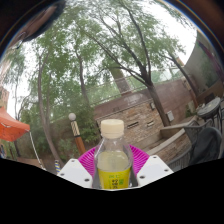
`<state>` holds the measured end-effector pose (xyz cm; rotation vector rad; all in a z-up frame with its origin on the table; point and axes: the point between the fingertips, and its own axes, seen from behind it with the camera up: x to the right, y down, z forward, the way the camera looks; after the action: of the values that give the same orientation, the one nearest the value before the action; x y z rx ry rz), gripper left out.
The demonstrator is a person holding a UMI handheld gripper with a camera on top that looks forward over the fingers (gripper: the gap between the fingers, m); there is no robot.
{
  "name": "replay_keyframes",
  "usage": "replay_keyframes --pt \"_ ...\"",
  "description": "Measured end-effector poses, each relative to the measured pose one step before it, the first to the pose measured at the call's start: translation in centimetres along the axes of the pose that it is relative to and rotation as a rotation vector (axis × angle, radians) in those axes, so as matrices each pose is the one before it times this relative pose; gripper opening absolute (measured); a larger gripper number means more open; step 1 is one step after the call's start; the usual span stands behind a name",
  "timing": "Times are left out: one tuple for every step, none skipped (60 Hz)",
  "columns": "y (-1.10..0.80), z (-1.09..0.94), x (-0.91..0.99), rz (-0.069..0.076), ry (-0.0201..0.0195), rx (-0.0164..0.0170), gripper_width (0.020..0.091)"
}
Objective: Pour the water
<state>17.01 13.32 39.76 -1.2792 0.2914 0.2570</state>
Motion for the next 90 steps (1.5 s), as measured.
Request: replay_keyframes --pt "-2.202 -1.44 0.968 -0.0863 0.02286 0.02572 0.0454" --pt "-0.68 -0.506 1.277 -0.0745 0.02355 0.01731 0.0454" --pt "2.446 1.315 1.713 -0.062 0.02651 0.00295 0.0452" --pt "0.342 -0.454 1.218 -0.0546 0.01637 -0.00684 0.0452" --pt "1.527 0.076 1.238 -0.0424 0.01464 -0.0187 0.045" --pt "1.182 -0.438 1.071 -0.0331 0.01178 -0.02489 0.0451" --pt "1.469 -0.453 0.98 -0.0235 0.01009 -0.03133 0.0451" --pt "2.611 0.436 0.906 -0.0131 0.01088 -0.0366 0.045" --pt "1.71 -0.417 0.751 -0.0109 0.00636 -0.0306 0.045" --pt "1.619 -0.409 0.634 -0.0078 0.00455 -0.02457 0.0453" --pt "2.42 0.527 0.775 -0.0036 0.00912 -0.02602 0.0452" --pt "1.664 -0.307 0.638 -0.0048 0.00739 -0.02254 0.0451" --pt "1.642 -0.307 0.579 -0.0038 0.00714 -0.02341 0.0451" --pt "1.541 -0.297 0.51 -0.0046 0.00556 -0.02091 0.0452" --pt "2.339 0.895 0.577 -0.0029 0.00778 -0.02511 0.0452" --pt "1.38 -0.204 0.449 -0.0052 0.00268 -0.01543 0.0452" --pt "1.367 -0.128 0.49 -0.0008 0.00466 -0.01472 0.0452" --pt "1.646 0.608 0.374 0.0053 0.00633 -0.01694 0.0451" --pt "1.119 -0.158 0.388 0.0093 0.00291 -0.01263 0.0451" --pt "0.991 -0.168 0.365 0.0119 0.00208 -0.01005 0.0451" --pt "0.893 -0.185 0.359 0.0125 0.00196 -0.0075 0.0451" --pt "0.791 -0.196 0.305 0.0109 0.00158 -0.00567 0.0452" --pt "0.728 -0.601 0.748 0.0071 0.00193 -0.00615 0.0451" --pt "1.282 1.779 -0.23 0.0078 0.00453 -0.01086 0.0451" --pt "0.697 -0.201 0.299 0.0037 0.00159 -0.00643 0.0451" --pt "0.567 -0.179 0.207 0.0002 -0.00021 -0.00602 0.0452" --pt "0.65 -0.211 0.152 -0.0042 -0.00279 -0.00617 0.0452" --pt "0.914 -0.175 0.257 -0.0052 0.00102 -0.00863 0.0451" --pt "0.995 1.464 -0.458 -0.0059 0.00657 -0.00881 0.0464" --pt "0.791 -0.157 0.432 -0.004 0.00967 -0.00967 0.0465" --pt "0.969 -0.138 0.374 -0.0017 0.00786 -0.01545 0.0466" --pt "0.905 0.008 0.19 -0.0018 -0.00462 -0.00857 0.0465" --pt "0.055 0.675 -0.726 0.0057 -0.01328 0.01492 0.0464" --pt "0.298 -0.127 0.249 0.0063 -0.0008 0.00445 0.0463" --pt "0.426 -0.208 0.366 0.0036 0.00636 -0.00654 0.0466" --pt "-0.227 -0.197 0.328 -0.0023 0.00592 0.00592 0.0464" --pt "0.251 0.334 -0.198 -0.0035 -0.00017 -0.01435 0.0463" --pt "0.246 -0.163 0.102 -0.0067 -0.00485 -0.01333 0.0463" --pt "-0.042 -0.147 0.157 -0.0088 -0.00166 -0.00165 0.0463" --pt "-0.024 -0.148 0.233 -0.0077 0.0006 -0.00161 0.0464" --pt "-0.06 0.143 -0.135 0.0015 -0.00009 -0.00108 0.0466" --pt "-0.092 -0.125 0.245 0.0051 0.00173 0.00402 0.0465" --pt "0.116 -0.147 0.306 0.0061 0.00419 -0.00395 0.0476" --pt "0.145 -0.058 0.115 0.0079 0.00097 -0.00402 0.0491" --pt "-0.28 0.501 -0.711 0.0092 0.00143 -0.00701 0.0508" --pt "0.278 -0.16 0.178 0.009 0.00088 -0.0143 0.0525" --pt "0.38 -0.167 0.129 0.0081 -0.00169 -0.02 0.054" --pt "0.497 -0.203 0.074 0.0098 -0.00327 -0.0264 0.0567" --pt "0.426 -0.348 0.266 0.0149 0.00333 -0.02716 0.0608" --pt "0.367 0.177 -0.742 0.0137 0.00191 -0.02232 0.0662" --pt "0.378 -0.382 -0.006 0.014 -0.00344 -0.021 0.0723" --pt "0.264 -0.424 -0.027 0.0132 -0.00244 -0.01381 0.078" --pt "0.129 -0.467 -0.045 0.0095 -0.00201 -0.00727 0.0836" --pt "0.346 -0.509 0.388 0.0096 0.00348 -0.00836 0.086" --pt "-0.126 -0.073 -0.397 0.0047 0.00772 -0.00477 0.0852" --pt "0.127 -0.535 0.276 0.0038 0.00768 -0.00866 0.0835" --pt "0.14 -0.578 0.287 0.0007 0.00825 -0.01083 0.0829" --pt "0.037 -0.555 0.248 0.0 0.00981 -0.00754 0.0831" --pt "0.041 -0.469 -0.07 -0.0015 0.00914 -0.00235 0.0831" --pt "-0.128 -0.698 0.212 -0.002 0.0063 0.00033 0.0835" --pt "-0.172 -0.727 0.159 -0.0013 0.00473 0.00169 0.0834" --pt "-0.182 -0.778 0.115 -0.0007 0.00376 0.00185 0.0832" --pt "-0.159 -0.991 0.009 0.0023 0.00416 -0.00224 0.0834" --pt "0.157 -0.47 -0.111 0.002 0.00582 0.00016 0.0833" --pt "-0.085 -0.917 0.039 0.0029 0.00465 -0.00063 0.0834" --pt "-0.123 -0.943 0.018 0.0029 0.00426 0.00055 0.0835" --pt "-0.319 -1.114 0.121 0.0018 0.00219 0.00055 0.0835" --pt "0.017 -0.656 -0.187 0.0012 0.00191 0.0023 0.0835" --pt "-0.127 -1.104 -0.046 0.0012 0.00139 0.00026 0.0835" --pt "-0.089 -1.152 -0.08 0.0019 0.0021 -0.0003 0.0833" --pt "-0.093 -1.177 -0.095 0.0024 0.00295 -0.00022 0.0833" --pt "-0.171 -0.776 -0.163 0.0007 0.00193 0.00128 0.0833" --pt "-0.085 -1.204 -0.218 -0.0013 -0.00146 0.00084 0.0833" --pt "-0.1 -1.228 -0.252 -0.0026 -0.00262 0.00163 0.0832" --pt "-0.103 -1.211 -0.3 -0.0035 -0.00328 0.00217 0.0832" --pt "-0.142 -1.294 -0.314 -0.0024 -0.00123 0.00086 0.0832" --pt "-0.128 -0.883 -0.264 -0.0043 0.00057 -0.00151 0.0831" --pt "0.045 -1.274 -0.286 -0.0051 0.00029 -0.00425 0.083" --pt "0.04 -1.294 -0.325 -0.0063 -0.0001 -0.00483 0.083" --pt "0.014 -1.249 -0.348 -0.0068 -0.00081 -0.00331 0.083" --pt "0.013 -1.126 -0.192 -0.0059 -0.00038 -0.00106 0.083" --pt "0.033 -1.266 -0.261 -0.0062 -0.00018 -0.00219 0.0832" --pt "0.081 -1.264 -0.29 -0.0061 -0.00081 -0.00254 0.0833" --pt "0.039 -1.265 -0.328 -0.0054 -0.00117 -0.00126 0.0834" --pt "0.175 -1.312 -0.279 -0.0025 -0.0015 -0.00022 0.0833" --pt "-0.064 -1.123 -0.256 0.0004 0.00012 0.00047 0.0833" --pt "0.065 -1.231 -0.291 0.0007 -0.00043 -0.00143 0.0832" --pt "0.129 -1.207 -0.338 0.0014 -0.00195 -0.00355 0.0834" --pt "0.135 -1.184 -0.375 0.0018 -0.00332 -0.00432 0.0834" --pt "0.181 -1.154 -0.392 0.003 -0.0033 -0.00468 0.0834"
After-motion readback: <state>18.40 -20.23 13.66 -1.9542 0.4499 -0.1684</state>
